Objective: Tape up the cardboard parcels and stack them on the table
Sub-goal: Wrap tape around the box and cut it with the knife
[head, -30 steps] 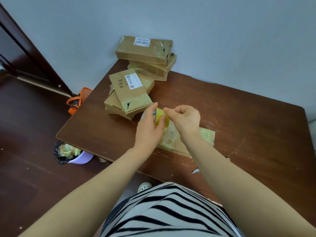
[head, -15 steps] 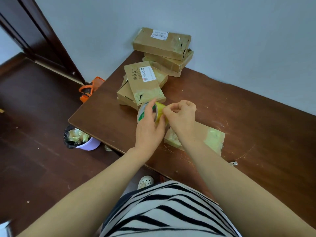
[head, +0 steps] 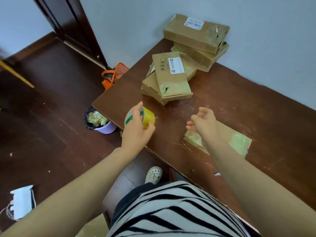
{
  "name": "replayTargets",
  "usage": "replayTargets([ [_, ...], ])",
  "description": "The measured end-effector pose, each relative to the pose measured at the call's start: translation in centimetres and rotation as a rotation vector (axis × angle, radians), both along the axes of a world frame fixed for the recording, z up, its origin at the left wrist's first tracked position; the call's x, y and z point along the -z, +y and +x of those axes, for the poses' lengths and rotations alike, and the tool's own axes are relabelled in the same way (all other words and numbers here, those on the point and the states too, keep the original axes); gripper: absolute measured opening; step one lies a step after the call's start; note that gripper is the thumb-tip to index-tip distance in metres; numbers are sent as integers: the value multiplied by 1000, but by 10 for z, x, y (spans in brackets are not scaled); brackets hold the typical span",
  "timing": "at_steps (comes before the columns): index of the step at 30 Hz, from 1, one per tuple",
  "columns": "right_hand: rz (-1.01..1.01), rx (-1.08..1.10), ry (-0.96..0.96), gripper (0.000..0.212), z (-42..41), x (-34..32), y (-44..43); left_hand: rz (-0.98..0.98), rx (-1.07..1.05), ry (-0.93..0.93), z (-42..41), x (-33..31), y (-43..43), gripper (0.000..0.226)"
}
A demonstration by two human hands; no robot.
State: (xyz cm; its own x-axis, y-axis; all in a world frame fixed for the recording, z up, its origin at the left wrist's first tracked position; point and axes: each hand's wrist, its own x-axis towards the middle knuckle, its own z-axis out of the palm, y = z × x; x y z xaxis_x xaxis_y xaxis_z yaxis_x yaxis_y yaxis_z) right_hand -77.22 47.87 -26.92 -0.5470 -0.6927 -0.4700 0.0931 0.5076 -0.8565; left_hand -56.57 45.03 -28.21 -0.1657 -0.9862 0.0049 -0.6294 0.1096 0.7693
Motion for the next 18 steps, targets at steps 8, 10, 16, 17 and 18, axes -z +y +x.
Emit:
replayTargets([
  [8,109,205,248,38,-45,26,33,81,305,-631,-12,34,-27,30],
  [10,136,240,351,38,-55,28,48,19,286,-742,-24,35,-20,50],
  [16,245,-30,838,43,-73,42,83,-354,834,-517,-87,29,17,88],
  [17,319,-126,884,45,-74,45,86,-314,965,-596,-103,31,14,100],
  [18,400,-223,887,50,-74,48,89,-302,1044,-691,-119,32,10,113],
])
